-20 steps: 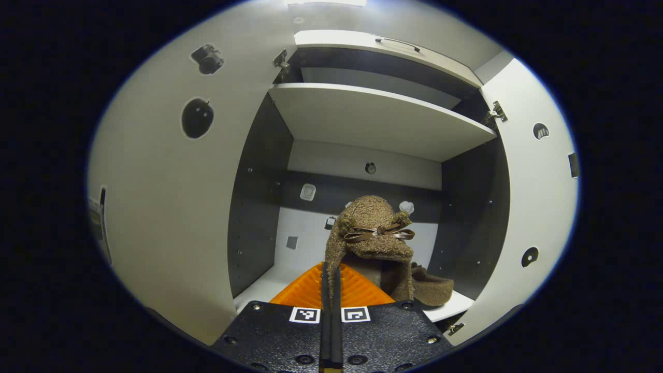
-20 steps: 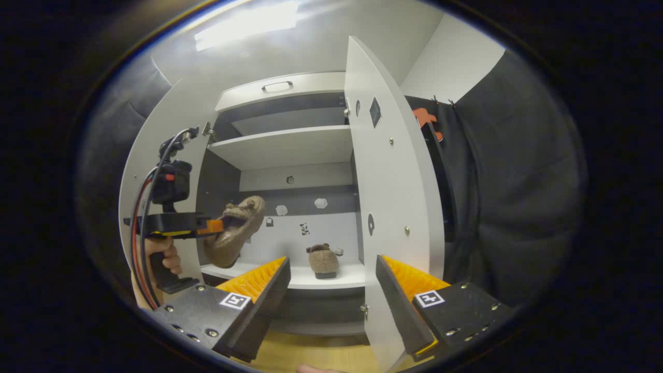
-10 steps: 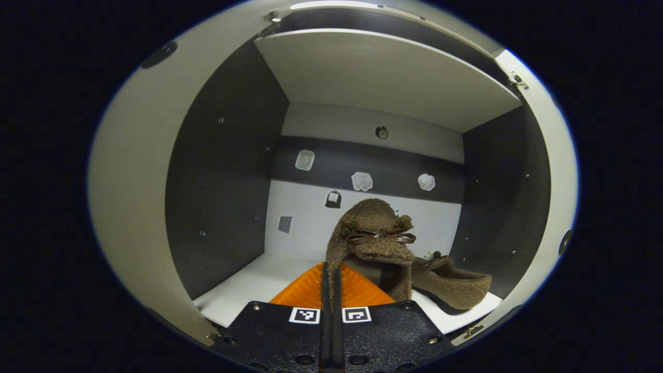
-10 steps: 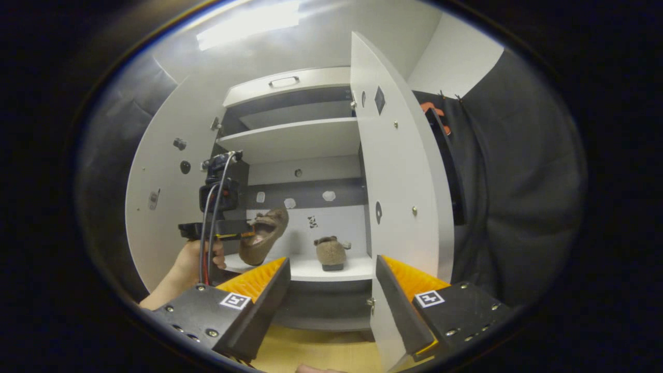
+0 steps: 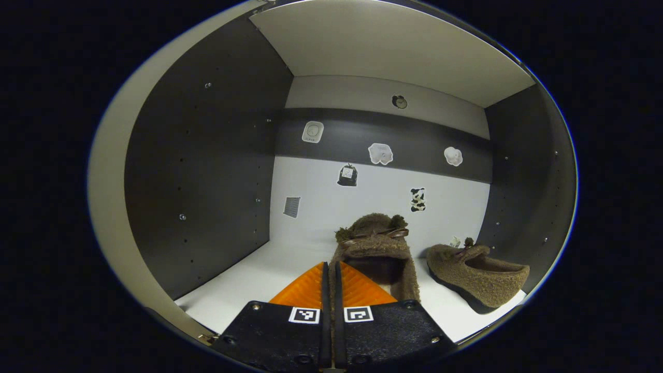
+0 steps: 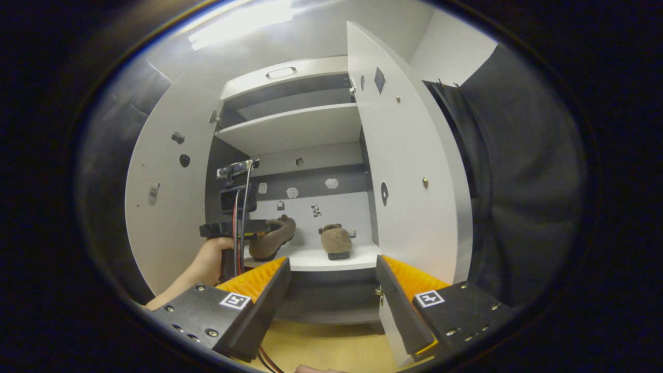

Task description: Grab one shoe with the right hand and put it into the shoe cabinet, grab the other shoe with the left hand and put it into the shoe cabinet; then close the right door with the right hand and the left door with the left hand.

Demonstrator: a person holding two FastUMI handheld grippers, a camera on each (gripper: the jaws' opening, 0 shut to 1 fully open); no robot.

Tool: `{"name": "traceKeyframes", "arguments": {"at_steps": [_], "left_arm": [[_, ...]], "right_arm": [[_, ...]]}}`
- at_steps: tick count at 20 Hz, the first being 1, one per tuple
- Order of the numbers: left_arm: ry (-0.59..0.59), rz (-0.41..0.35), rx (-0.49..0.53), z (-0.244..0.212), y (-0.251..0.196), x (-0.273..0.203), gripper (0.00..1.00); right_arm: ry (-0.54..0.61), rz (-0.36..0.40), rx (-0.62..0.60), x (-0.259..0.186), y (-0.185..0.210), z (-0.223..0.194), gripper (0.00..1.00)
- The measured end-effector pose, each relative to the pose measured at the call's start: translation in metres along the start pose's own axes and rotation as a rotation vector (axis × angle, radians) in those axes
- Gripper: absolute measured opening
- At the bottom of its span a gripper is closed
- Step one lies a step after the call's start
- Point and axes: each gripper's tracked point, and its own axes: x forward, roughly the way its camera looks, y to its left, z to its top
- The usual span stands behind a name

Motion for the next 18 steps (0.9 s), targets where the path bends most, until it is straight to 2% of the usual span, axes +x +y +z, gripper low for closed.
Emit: {"name": "traceKeyframes", "arguments": {"at_steps": [1, 4, 7, 9, 10, 12, 13, 18], "left_arm": [[-0.004, 0.007, 0.012, 0.001, 0.002, 0.0, 0.03], [-0.045, -0.015, -0.002, 0.009, 0.001, 0.002, 0.12], [-0.116, 0.009, 0.017, 0.019, 0.023, 0.011, 0.42], [-0.137, 0.001, 0.033, 0.024, 0.025, 0.01, 0.7], [-0.136, -0.008, 0.033, 0.025, 0.024, 0.008, 0.81], [-0.122, -0.055, 0.031, 0.026, 0.017, 0.0, 0.87], [-0.111, -0.063, 0.036, 0.026, 0.018, -0.005, 0.99], [-0.116, -0.059, 0.042, 0.037, 0.022, -0.059, 0.97]], "right_arm": [[0.003, 0.005, 0.013, -0.002, 0.002, 0.0, 0.99], [0.005, 0.025, 0.046, -0.009, 0.007, 0.001, 0.98], [-0.004, 0.011, 0.039, -0.019, 0.007, 0.004, 0.99], [-0.013, 0.004, 0.037, -0.025, 0.007, 0.006, 0.99], [-0.015, 0.005, 0.038, -0.028, 0.009, 0.007, 0.99], [-0.017, 0.007, 0.037, -0.036, 0.012, 0.008, 0.98], [-0.019, 0.006, 0.035, -0.04, 0.013, 0.008, 0.98], [-0.054, -0.011, 0.017, -0.064, 0.016, 0.013, 0.99]]}}
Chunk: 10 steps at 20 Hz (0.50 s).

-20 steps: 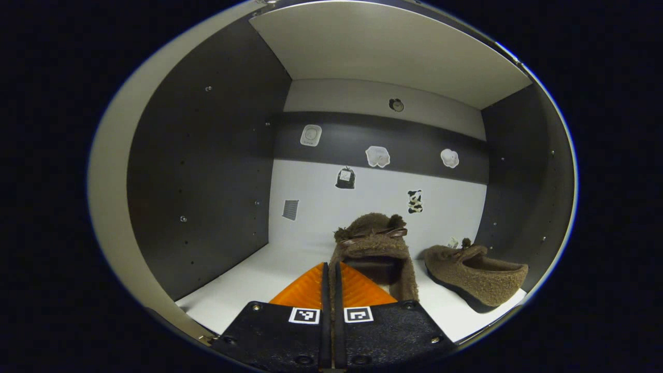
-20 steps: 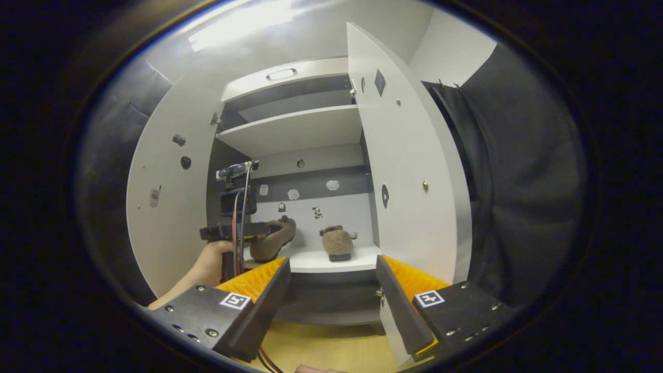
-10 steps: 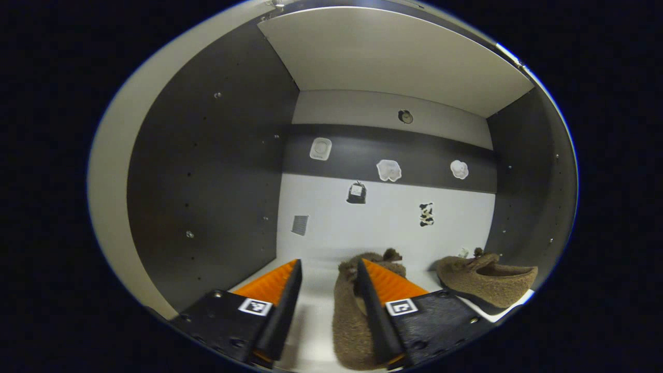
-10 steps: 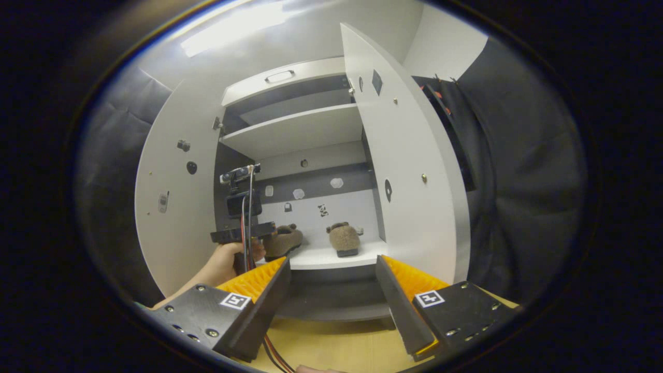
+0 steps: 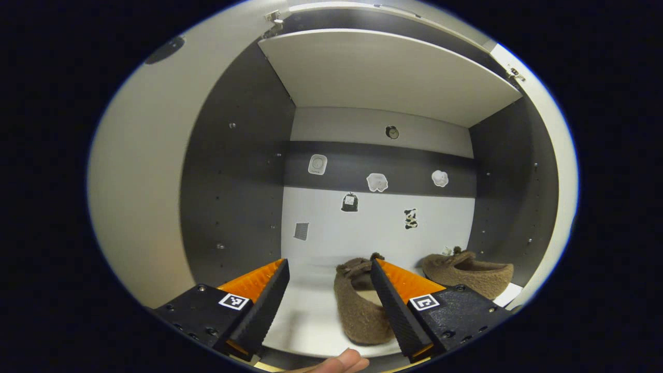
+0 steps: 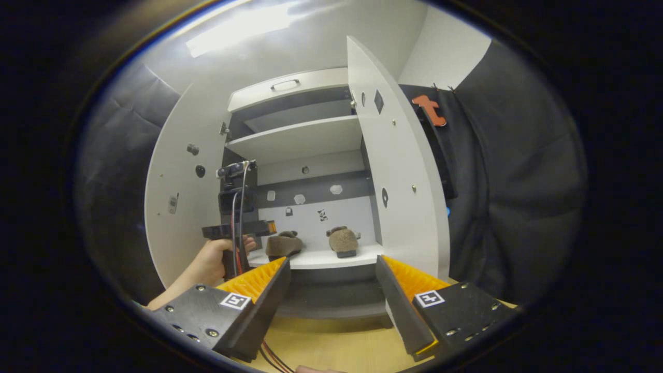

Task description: Grab one shoe with the right hand and put it into the shoe cabinet, grab the other shoe with the left hand and put it into the shoe cabinet; then close the right door with the right hand and the left door with the left hand.

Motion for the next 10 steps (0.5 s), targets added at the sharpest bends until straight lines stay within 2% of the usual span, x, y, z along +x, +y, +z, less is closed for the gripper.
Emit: {"name": "traceKeyframes", "arguments": {"at_steps": [3, 6, 10], "left_arm": [[-0.028, -0.02, 0.006, 0.014, -0.001, -0.049, 0.97], [-0.108, -0.078, 0.016, 0.025, -0.008, -0.111, 0.97], [-0.093, -0.137, 0.056, 0.011, -0.007, -0.195, 0.96]], "right_arm": [[-0.035, -0.01, 0.006, -0.017, -0.001, 0.004, 0.99], [-0.038, -0.031, -0.01, -0.034, -0.006, 0.0, 0.99], [-0.024, -0.038, -0.031, -0.055, -0.006, 0.007, 0.99]]}}
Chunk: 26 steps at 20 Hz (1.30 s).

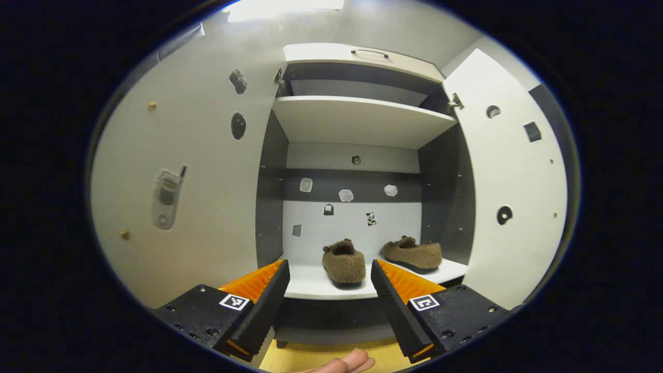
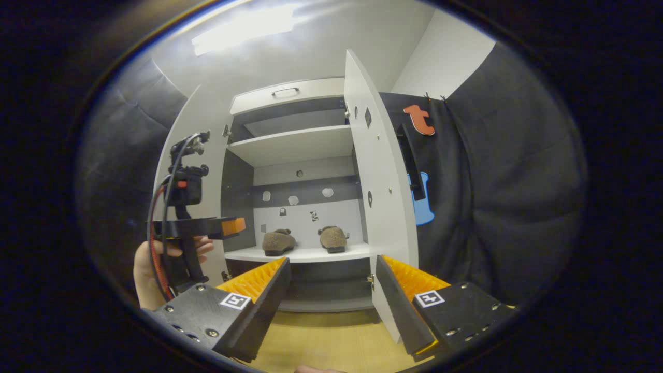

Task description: Grab one shoe with the right hand and put it into the shoe cabinet, grab the other shoe with the left hand and put it into the shoe cabinet; then close the right door with the right hand and the left door with the left hand.

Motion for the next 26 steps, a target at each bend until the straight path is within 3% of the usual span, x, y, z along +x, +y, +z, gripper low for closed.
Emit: {"name": "traceKeyframes", "arguments": {"at_steps": [4, 8, 11, 14, 18, 19, 21, 26], "left_arm": [[-0.04, 0.001, 0.014, 0.03, 0.004, -0.062, 0.94], [-0.054, 0.001, -0.02, 0.062, 0.011, -0.104, 0.96], [-0.063, -0.012, -0.043, 0.076, 0.017, -0.129, 0.93], [-0.055, -0.024, -0.06, 0.073, 0.021, -0.15, 0.96], [-0.02, -0.057, -0.066, 0.054, 0.018, -0.169, 0.93], [-0.016, -0.068, -0.064, 0.05, 0.017, -0.174, 0.96], [-0.017, -0.077, -0.067, 0.044, 0.018, -0.182, 0.96], [-0.052, -0.097, -0.098, 0.037, 0.019, -0.21, 0.96]], "right_arm": [[-0.01, -0.024, -0.016, -0.023, -0.011, 0.023, 0.99], [-0.03, 0.011, -0.014, -0.052, -0.022, 0.065, 0.98], [-0.033, -0.032, -0.078, -0.067, -0.056, 0.092, 0.99], [-0.029, -0.081, -0.11, -0.075, -0.1, 0.116, 0.99], [-0.006, -0.182, -0.181, -0.054, -0.18, 0.139, 0.99], [-0.007, -0.198, -0.204, -0.045, -0.198, 0.149, 0.99], [-0.003, -0.18, -0.208, -0.022, -0.219, 0.161, 0.98], [0.103, -0.109, -0.168, 0.043, -0.269, 0.144, 0.99]]}}
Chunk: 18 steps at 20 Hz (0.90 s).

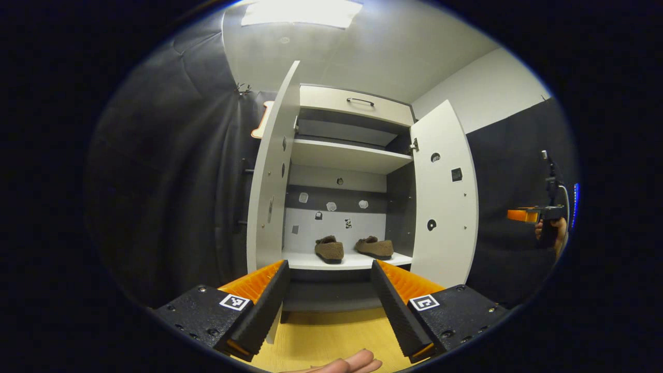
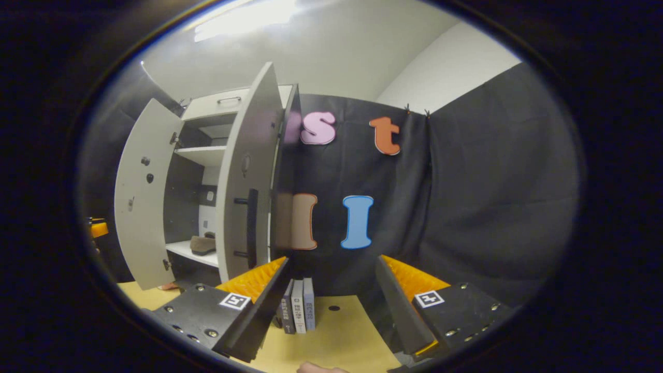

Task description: Grab one shoe with the right hand and put it into the shoe cabinet, grab the other shoe with the left hand and put it into the shoe cabinet; then close the right door with the right hand and the left door with the left hand.

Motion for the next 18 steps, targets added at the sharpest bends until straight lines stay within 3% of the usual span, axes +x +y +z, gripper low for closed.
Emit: {"name": "traceKeyframes", "arguments": {"at_steps": [1, 4, 7, 10, 12, 18], "left_arm": [[0.005, -0.001, -0.01, -0.005, 0.001, -0.007, 0.93], [0.019, -0.027, -0.04, -0.015, -0.002, -0.019, 0.96], [0.022, -0.021, 0.003, -0.018, 0.004, -0.022, 0.96], [0.026, -0.039, 0.011, -0.022, 0.001, -0.021, 0.93], [0.036, -0.053, 0.018, -0.03, -0.002, -0.018, 0.96], [0.089, -0.029, 0.039, -0.054, 0.008, -0.006, 0.96]], "right_arm": [[0.016, -0.004, 0.008, 0.015, -0.01, -0.002, 0.98], [0.056, -0.013, 0.076, 0.05, -0.034, -0.004, 0.99], [0.086, -0.009, 0.116, 0.079, -0.031, -0.011, 0.99], [0.102, 0.073, 0.171, 0.091, 0.004, -0.015, 0.96], [0.104, 0.106, 0.196, 0.098, 0.027, -0.013, 1.0], [0.058, 0.173, 0.082, 0.109, 0.098, 0.003, 1.0]]}}
